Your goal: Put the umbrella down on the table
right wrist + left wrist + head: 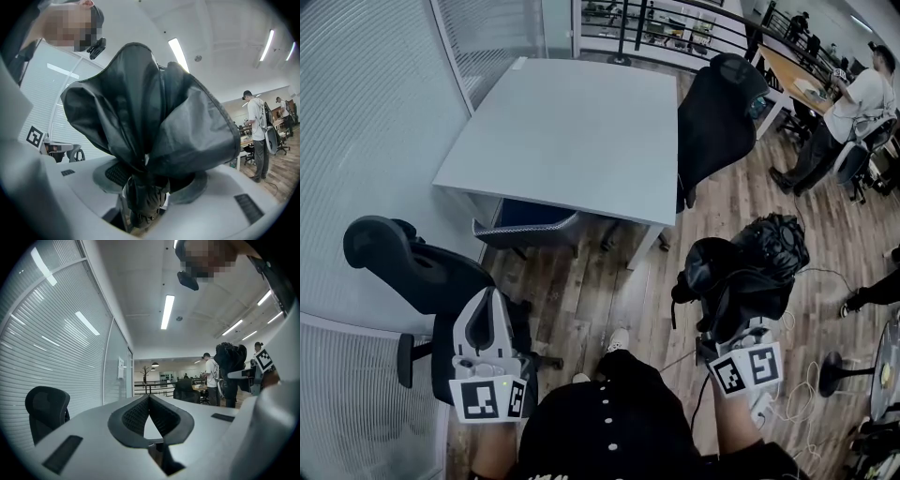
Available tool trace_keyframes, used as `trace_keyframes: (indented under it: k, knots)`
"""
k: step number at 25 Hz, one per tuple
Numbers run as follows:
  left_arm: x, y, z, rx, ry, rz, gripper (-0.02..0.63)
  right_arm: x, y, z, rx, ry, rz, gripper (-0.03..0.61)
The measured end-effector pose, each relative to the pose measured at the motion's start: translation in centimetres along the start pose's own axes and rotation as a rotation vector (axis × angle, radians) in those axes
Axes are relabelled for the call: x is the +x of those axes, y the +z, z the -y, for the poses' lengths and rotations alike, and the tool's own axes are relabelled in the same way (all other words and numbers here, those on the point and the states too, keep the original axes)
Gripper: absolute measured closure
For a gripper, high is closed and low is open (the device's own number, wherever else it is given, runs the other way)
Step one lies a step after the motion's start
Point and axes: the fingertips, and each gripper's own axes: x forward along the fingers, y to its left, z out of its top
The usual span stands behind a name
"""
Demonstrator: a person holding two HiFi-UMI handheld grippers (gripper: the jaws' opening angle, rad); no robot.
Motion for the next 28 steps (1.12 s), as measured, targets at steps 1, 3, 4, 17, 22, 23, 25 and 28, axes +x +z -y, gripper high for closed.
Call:
trace_keyframes:
  k: [1,3,4,17,22,23,25,28]
  knots:
    - [0.5,0.1,0.0,0.001,0.002,-0.002,0.598,0.5,0.1,0.3,0.001,0.001,-0.001,0.341]
    - [1.6,0.3,0.1,0.004,0.005,-0.002,0.598,1.5,0.2,1.0,0.003,0.004,-0.004,0.341]
    - [2.1,0.2,0.1,0.006,0.006,-0.001,0.598,2.0,0.2,1.2,0.003,0.006,-0.004,0.341]
    - [8.7,0.7,1.0,0.017,0.043,-0.013,0.598,8.4,0.9,5.4,0.011,0.051,-0.007,0.341]
    - [10.9,0.7,2.0,0.021,0.061,-0.018,0.598,10.3,0.8,7.5,0.019,0.073,-0.002,0.341]
    - [11.5,0.8,2.3,0.022,0.065,-0.019,0.598,10.8,0.8,8.0,0.022,0.077,-0.002,0.341]
    - [12.6,0.9,2.9,0.023,0.072,-0.021,0.598,11.6,0.7,9.1,0.031,0.083,-0.005,0.341]
    - [13.1,0.6,3.6,0.021,0.081,-0.027,0.598,11.9,0.2,9.8,0.049,0.085,-0.01,0.341]
